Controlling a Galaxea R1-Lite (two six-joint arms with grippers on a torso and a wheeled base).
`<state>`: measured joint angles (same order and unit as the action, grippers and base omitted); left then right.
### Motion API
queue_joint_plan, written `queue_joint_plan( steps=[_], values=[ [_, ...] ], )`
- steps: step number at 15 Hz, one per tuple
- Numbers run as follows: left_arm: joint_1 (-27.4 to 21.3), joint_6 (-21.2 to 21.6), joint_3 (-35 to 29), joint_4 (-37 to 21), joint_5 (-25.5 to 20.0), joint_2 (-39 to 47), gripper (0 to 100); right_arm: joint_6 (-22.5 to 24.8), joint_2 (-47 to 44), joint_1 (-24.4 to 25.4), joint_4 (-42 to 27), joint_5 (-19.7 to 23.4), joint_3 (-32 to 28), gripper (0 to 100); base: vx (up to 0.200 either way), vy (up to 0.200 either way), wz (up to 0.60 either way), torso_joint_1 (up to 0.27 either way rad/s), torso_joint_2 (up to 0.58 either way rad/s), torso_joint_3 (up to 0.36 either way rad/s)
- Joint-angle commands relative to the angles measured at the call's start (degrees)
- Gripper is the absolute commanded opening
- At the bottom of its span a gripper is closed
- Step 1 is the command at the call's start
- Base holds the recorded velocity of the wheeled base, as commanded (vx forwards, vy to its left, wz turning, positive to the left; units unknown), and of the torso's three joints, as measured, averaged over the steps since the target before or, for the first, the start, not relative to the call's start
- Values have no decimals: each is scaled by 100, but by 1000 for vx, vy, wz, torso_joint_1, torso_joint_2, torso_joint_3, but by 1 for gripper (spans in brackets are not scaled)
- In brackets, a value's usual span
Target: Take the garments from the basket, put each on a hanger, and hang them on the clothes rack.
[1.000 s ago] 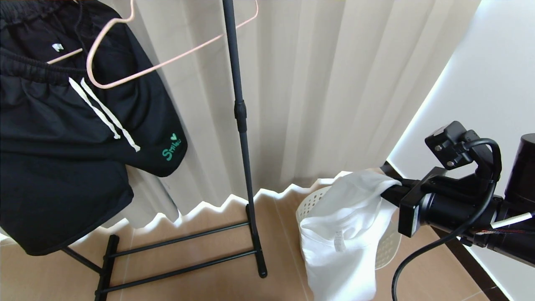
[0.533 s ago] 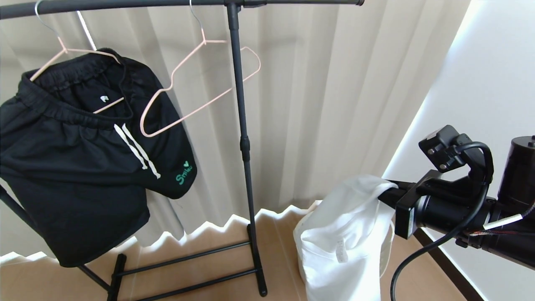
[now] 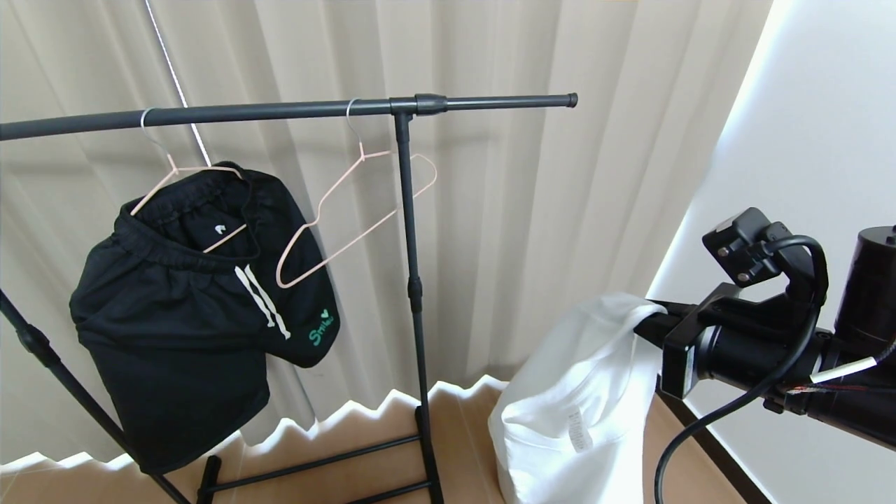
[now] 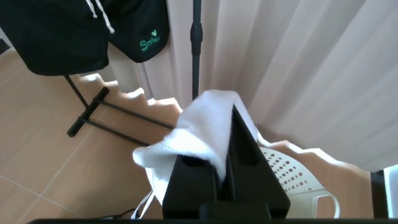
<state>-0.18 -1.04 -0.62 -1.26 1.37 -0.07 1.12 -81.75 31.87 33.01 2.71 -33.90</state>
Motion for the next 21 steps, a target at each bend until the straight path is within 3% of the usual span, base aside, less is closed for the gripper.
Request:
queue_joint_plan(
  steps=[1, 21],
  values=[
    [1, -2, 1, 3, 4, 7, 100, 11, -8, 4, 3, 2, 15, 0, 0, 0, 0, 246, -574, -315],
    [1, -2, 1, 3, 22, 7, 100, 37, -113, 21, -5, -16, 103, 0, 0, 0, 0, 189, -414, -255]
  ],
)
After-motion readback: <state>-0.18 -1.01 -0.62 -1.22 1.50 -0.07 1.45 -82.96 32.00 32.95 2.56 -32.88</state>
